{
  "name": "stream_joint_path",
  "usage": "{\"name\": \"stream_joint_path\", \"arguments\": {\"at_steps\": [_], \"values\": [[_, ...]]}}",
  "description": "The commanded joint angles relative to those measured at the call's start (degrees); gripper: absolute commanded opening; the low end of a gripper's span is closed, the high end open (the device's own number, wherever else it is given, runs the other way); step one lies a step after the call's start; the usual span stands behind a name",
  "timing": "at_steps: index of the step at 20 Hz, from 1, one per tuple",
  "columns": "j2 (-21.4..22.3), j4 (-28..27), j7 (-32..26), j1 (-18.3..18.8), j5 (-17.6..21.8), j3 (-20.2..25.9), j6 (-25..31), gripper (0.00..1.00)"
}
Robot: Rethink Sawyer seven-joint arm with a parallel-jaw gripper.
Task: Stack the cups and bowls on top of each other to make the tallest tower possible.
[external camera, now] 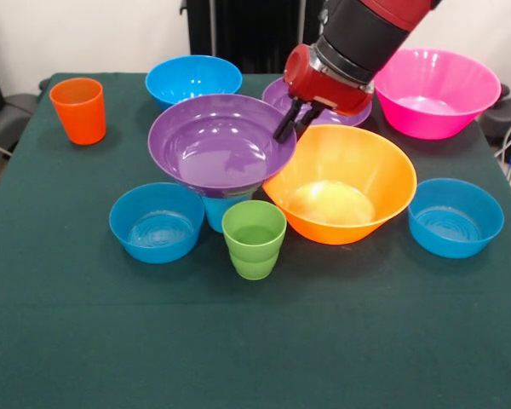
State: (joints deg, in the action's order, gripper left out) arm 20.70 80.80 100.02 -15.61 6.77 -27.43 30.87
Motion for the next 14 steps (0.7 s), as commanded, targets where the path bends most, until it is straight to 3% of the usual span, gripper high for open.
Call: {"name": "stream_joint_path", "arguments": {"at_steps": [1,14], "values": [[-1.23,-4.15,7.96,-0.66,-0.61,3.31,3.99,0.00],[-0.87,-4.26,9.41,0.11,-2.74,4.87,3.05,0.00]]}}
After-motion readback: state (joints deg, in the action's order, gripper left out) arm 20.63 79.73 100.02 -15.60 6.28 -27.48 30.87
